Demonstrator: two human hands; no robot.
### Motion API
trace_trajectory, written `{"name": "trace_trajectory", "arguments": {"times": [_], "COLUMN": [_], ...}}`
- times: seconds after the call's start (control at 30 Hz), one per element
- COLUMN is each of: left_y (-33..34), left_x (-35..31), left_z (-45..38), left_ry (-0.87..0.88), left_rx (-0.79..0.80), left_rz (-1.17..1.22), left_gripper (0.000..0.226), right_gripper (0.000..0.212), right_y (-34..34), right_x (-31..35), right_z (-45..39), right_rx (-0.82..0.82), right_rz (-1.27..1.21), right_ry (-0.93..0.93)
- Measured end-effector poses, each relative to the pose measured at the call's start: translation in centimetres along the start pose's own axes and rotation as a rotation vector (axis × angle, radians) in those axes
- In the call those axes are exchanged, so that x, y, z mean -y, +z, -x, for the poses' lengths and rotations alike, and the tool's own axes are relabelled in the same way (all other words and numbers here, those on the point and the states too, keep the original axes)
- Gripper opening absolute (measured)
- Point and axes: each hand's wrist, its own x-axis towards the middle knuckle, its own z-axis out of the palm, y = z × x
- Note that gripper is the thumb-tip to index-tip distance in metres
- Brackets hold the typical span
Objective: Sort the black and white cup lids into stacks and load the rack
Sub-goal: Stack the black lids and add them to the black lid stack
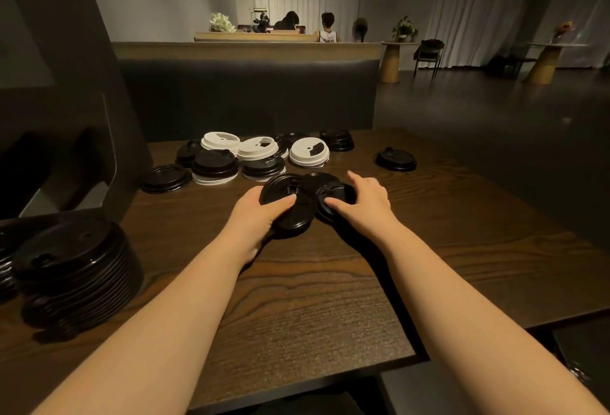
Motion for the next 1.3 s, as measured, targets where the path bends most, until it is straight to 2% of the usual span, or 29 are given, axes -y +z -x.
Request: {"name": "trace_trajectory", "arguments": {"times": [0.17, 0.23, 0.3, 0.37, 0.43, 0.53, 0.57, 0.63, 0.7, 0.8, 0.93, 1.03, 1.3], "left_y": [0.0, -0.1, -0.1, -0.1, -0.1, 0.3, 0.5, 1.2, 2.1, 3.0, 3.2, 2.9, 1.6], "left_x": [0.0, 0.0, 0.0, -0.4, -0.5, -0.8, -0.8, -1.0, -1.0, -0.8, -0.9, -0.9, -1.1], "left_z": [-0.2, -0.3, -0.3, -0.1, -0.2, 0.1, 0.1, 0.5, 1.0, 1.7, 1.6, 1.5, 1.4], "left_ry": [-0.020, -0.020, -0.033, -0.062, -0.095, -0.127, -0.144, -0.176, -0.177, -0.168, -0.202, -0.217, -0.278], "left_rx": [-0.004, -0.014, 0.004, 0.017, -0.006, -0.050, -0.042, 0.005, 0.098, 0.210, 0.215, 0.199, 0.183], "left_rz": [0.037, 0.049, 0.110, 0.171, 0.225, 0.236, 0.243, 0.287, 0.351, 0.423, 0.505, 0.554, 0.593], "left_gripper": [0.037, 0.039, 0.042, 0.039, 0.039, 0.053, 0.056, 0.050, 0.034, 0.028, 0.036, 0.039, 0.041], "right_gripper": [0.079, 0.071, 0.053, 0.033, 0.025, 0.027, 0.025, 0.029, 0.033, 0.035, 0.035, 0.014, 0.024], "right_y": [-0.2, -0.3, -0.4, -1.0, -1.2, -1.2, -0.9, -0.1, 0.7, 1.8, 2.3, 2.0, 1.3], "right_x": [-0.3, -0.3, -0.4, -0.4, -0.3, 0.5, 0.7, 1.5, 2.2, 2.8, 3.1, 2.9, 2.8], "right_z": [0.4, 0.7, 0.9, 1.2, 1.0, 1.0, 1.1, 1.7, 2.2, 2.1, 2.0, 2.5, 3.0], "right_rx": [0.067, 0.052, 0.008, -0.093, -0.157, -0.043, 0.004, 0.018, -0.017, -0.011, -0.002, -0.023, -0.128], "right_rz": [-0.072, -0.146, -0.252, -0.393, -0.571, -0.979, -1.041, -0.947, -0.811, -0.775, -0.786, -0.765, -0.572], "right_ry": [0.078, 0.128, 0.111, 0.076, 0.125, 0.228, 0.218, 0.171, 0.130, 0.127, 0.132, 0.074, -0.117]}}
